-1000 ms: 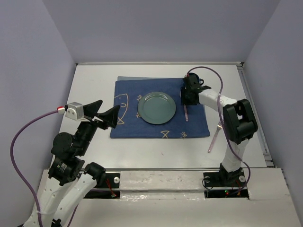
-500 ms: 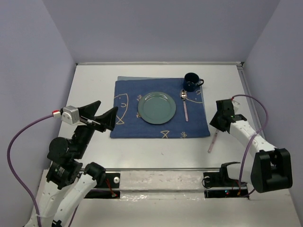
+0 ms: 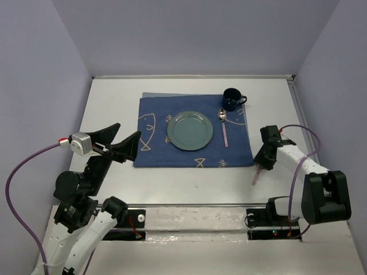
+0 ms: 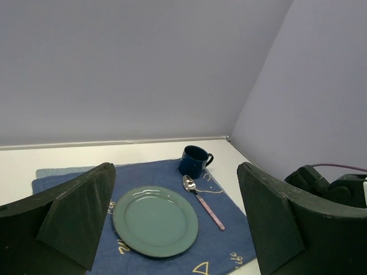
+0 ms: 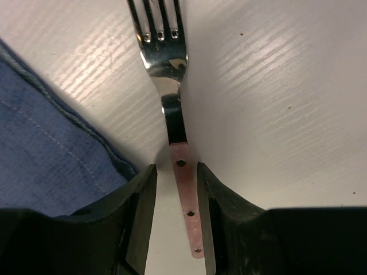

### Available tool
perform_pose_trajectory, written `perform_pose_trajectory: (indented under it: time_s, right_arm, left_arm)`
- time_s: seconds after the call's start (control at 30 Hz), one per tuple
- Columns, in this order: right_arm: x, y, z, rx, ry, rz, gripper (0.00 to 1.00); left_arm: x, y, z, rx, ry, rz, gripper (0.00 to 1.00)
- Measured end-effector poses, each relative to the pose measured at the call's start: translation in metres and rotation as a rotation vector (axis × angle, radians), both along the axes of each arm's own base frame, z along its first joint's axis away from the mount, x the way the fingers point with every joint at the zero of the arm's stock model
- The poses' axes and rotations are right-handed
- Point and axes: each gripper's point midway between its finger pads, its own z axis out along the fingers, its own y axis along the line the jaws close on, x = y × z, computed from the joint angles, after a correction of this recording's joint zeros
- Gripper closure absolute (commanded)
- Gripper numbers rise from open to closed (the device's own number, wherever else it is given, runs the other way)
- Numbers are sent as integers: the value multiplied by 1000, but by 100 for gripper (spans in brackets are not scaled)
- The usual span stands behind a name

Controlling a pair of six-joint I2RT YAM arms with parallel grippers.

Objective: Set the dinner table for one person

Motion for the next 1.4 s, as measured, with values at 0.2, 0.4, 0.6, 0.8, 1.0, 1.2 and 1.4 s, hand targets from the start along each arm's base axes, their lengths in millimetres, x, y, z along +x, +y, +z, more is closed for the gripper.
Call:
perform_pose_trajectory:
  time_s: [0.2,0.4,0.6,0.8,1.0,1.2,1.4]
  right_arm:
    - [-4,0,-7,-7,70,-3,76]
    - [0,0,-7,-7,80,-12,100]
    - [3,-14,23,-76,-9,-16,100]
    - [56,26,129,-55,-329,133,100]
    - [105,194,192,125,-531,512,100]
    - [134,344,170,216,-524,757,100]
    - [144,449,119,285,-493,874,100]
  left_arm:
    - [-2,-1,1,-3,-5,-10,1]
    - [-6,0,4,-12,-17,-14,1]
    - [-7,-1,4,-12,-16,-22,1]
    - [-6,0,3,-13,-13,-15,1]
    - [0,7,2,-20,1,34,1]
    - [9,18,-2,-29,21,107,1]
    - [20,22,-11,-16,53,151,1]
